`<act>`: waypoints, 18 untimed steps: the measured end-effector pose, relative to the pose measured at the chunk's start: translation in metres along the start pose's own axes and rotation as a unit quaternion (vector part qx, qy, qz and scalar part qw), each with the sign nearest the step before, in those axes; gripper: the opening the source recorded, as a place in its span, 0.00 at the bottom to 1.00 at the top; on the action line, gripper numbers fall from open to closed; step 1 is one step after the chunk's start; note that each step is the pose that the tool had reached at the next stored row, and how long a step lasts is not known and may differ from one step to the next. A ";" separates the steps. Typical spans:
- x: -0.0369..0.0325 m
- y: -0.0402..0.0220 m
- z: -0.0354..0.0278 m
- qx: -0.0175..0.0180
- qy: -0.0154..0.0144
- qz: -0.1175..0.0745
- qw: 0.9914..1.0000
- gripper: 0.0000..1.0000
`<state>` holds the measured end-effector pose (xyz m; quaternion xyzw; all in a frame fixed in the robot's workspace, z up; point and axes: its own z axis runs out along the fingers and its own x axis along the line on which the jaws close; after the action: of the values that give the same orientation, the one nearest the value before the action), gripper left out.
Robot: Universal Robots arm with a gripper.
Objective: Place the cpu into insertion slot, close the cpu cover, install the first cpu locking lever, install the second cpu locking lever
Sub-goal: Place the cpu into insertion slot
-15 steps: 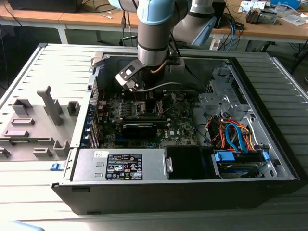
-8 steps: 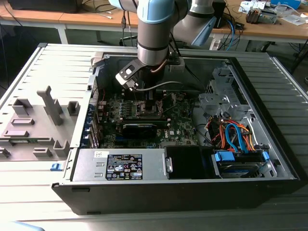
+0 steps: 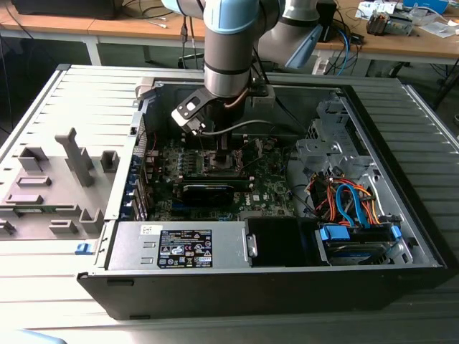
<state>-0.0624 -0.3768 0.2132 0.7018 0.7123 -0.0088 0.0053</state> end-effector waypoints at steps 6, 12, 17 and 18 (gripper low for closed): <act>-0.0026 0.0000 0.0003 0.000 -0.010 0.000 1.000 0.11; -0.0035 0.0000 0.0041 0.000 -0.012 0.000 1.000 0.11; -0.0036 0.0000 0.0061 0.000 -0.012 -0.001 1.000 0.11; -0.0036 0.0000 0.0062 0.000 -0.012 -0.001 1.000 0.11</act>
<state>-0.0624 -0.3805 0.2070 0.7008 0.7130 -0.0175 0.0138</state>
